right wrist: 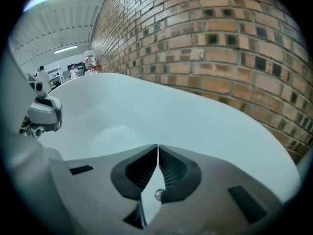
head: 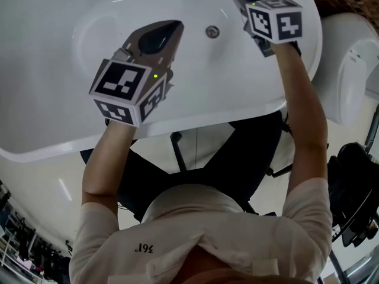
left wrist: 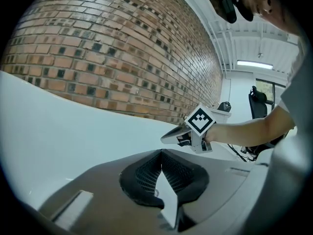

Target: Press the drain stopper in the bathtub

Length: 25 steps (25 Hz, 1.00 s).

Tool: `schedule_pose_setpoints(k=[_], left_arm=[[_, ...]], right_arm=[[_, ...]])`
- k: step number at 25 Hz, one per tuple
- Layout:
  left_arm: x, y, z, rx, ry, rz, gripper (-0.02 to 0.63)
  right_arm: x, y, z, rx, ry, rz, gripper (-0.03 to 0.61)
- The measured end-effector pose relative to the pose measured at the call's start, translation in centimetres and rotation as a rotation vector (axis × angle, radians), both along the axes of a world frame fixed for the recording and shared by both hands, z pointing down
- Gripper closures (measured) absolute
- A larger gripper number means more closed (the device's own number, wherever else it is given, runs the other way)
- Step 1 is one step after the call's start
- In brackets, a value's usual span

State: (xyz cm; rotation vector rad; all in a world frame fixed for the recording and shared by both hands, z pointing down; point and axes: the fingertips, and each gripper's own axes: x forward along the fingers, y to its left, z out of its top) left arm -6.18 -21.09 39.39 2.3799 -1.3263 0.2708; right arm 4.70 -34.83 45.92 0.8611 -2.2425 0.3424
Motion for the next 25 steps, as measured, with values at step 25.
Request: schedule_pose_setpoints(k=[25], left_arm=[[1.5,0.2,5.2,-0.193,0.076,0.072,0.609]], right_arm=[[4.2,1.1,33.1,-0.420,0.332,0.061,0.574]])
